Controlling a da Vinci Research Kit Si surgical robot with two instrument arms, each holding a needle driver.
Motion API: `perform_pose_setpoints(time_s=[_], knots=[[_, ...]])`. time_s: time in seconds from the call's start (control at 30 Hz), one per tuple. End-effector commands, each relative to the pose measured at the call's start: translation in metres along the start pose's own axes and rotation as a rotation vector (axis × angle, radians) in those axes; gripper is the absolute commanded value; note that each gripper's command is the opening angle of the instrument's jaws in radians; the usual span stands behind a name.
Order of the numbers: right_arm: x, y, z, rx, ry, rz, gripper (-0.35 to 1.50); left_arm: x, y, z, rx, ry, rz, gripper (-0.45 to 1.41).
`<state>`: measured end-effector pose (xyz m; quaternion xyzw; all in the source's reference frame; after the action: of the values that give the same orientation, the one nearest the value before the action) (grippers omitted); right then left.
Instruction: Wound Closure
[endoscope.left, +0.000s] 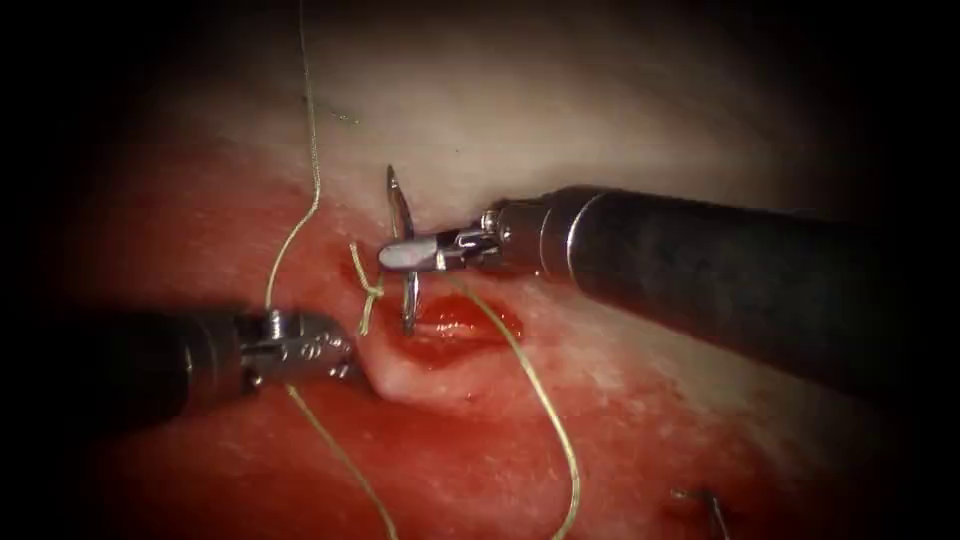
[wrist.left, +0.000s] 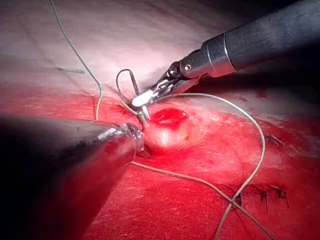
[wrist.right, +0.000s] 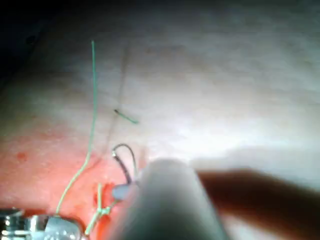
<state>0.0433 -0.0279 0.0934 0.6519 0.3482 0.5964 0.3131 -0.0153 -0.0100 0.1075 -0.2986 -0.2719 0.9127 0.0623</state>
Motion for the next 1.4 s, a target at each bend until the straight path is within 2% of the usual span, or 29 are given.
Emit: perform_pose_setpoints(time_s=[0.03,0.97,1.1,1.13,1.17,1.23,1.27,1.33,1.4], knots=[[0.0003,0.0002,0.001,0.007,-0.008,-0.001,-0.35,0.0,-0.0004,0.0008,-0.001,0.001,0.001,-0.45],[-0.0018,-0.0005,0.0013,0.025,-0.035,0.038,-0.35,-0.0001,-0.0004,0.0007,0.001,0.0,0.003,-0.45],[-0.0005,-0.0014,0.0009,0.056,0.031,-0.091,-0.35,-0.0001,-0.0004,0.0007,0.0,0.0,0.003,-0.45],[-0.0002,-0.0016,0.0007,0.076,0.042,-0.125,-0.23,-0.0001,-0.0004,0.0006,0.0,0.0,0.003,-0.45],[0.0002,-0.0018,0.0004,0.101,0.052,-0.172,0.27,-0.0001,-0.0004,0.0005,-0.001,0.0,0.003,-0.45],[0.0006,-0.002,0.0,0.12,0.062,-0.211,0.89,0.0,-0.0004,0.0004,0.0,0.0,0.003,-0.45],[0.0008,-0.0022,-0.0002,0.118,0.07,-0.227,1.15,0.0,-0.0004,0.0002,0.002,-0.001,0.002,-0.45],[0.0013,-0.0024,-0.0008,0.109,0.095,-0.301,1.28,0.0001,-0.0003,0.0001,0.007,0.001,0.001,-0.45],[0.0017,-0.0026,-0.0014,0.104,0.106,-0.345,1.33,0.0003,-0.0003,-0.0002,0.01,0.009,0.0,-0.45]])
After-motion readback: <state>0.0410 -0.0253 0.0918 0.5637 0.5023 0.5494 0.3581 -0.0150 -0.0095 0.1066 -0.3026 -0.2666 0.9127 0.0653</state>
